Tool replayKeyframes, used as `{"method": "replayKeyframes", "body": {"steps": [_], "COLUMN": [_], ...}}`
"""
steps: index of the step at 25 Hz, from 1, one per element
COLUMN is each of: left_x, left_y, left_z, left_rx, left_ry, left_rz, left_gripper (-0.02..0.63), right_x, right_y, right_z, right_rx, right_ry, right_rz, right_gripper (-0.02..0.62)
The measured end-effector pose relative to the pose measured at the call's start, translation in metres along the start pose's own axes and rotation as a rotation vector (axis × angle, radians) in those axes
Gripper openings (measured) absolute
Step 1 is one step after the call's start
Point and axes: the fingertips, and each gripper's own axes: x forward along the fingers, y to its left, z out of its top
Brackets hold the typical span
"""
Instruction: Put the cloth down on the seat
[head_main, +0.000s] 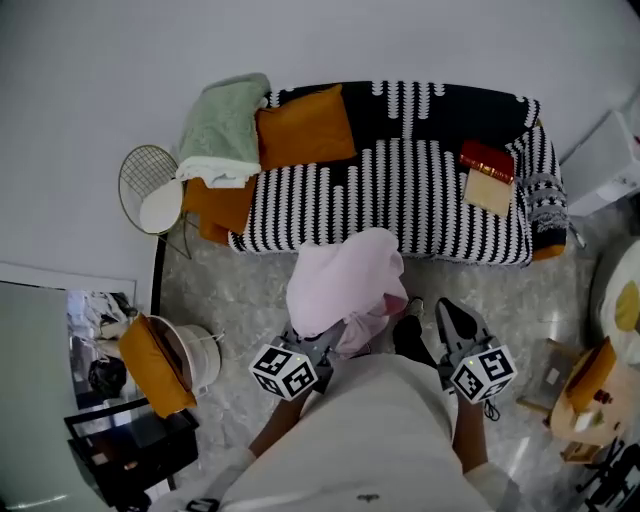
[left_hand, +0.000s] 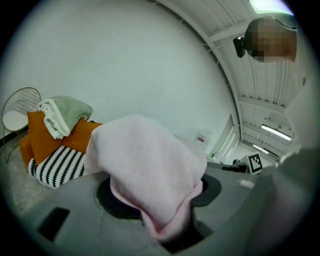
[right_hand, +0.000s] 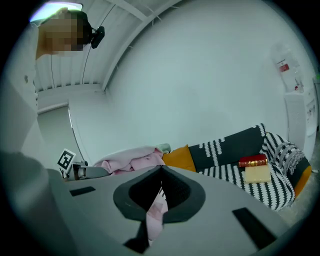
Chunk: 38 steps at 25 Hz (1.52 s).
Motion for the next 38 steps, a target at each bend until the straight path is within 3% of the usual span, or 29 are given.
{"method": "replayKeyframes", "body": {"steps": [8, 16, 23, 29, 38], "left_x": [0.078, 0.121, 0.145, 0.185, 0.255], "left_y": [-0.011, -0.006, 0.021, 0.057, 0.105], "left_z": [0.037, 0.058, 0.063, 0.074, 0.113], "left_rx": [0.019, 0.024, -0.017, -0.028, 0.038], "left_ry": [-0.033, -0.039, -0.009, 0.02, 0.085], "left_rz": [0.031, 0.08, 0.1, 0.065, -0.054], "left_gripper": [0.23, 0.232, 0.235, 0.238, 0.238], "right_x": [0.026, 0.034, 0.059, 0.096, 0.174], "right_y": [-0.059, -0.108, -0.118, -0.131, -0.143], "right_z": [0.046, 0.051, 0.047, 0.065, 0.116], "right_rx": [-0.05, -0.032, -0.008, -0.037, -0.048], "right_ry": [0.031, 0.087, 0.128, 0.127, 0.104], "right_rz": [0.065, 0.087, 0.084, 0.034, -0.045], "right_gripper": [0.008, 0.008, 0.008, 0.008, 0.008]}}
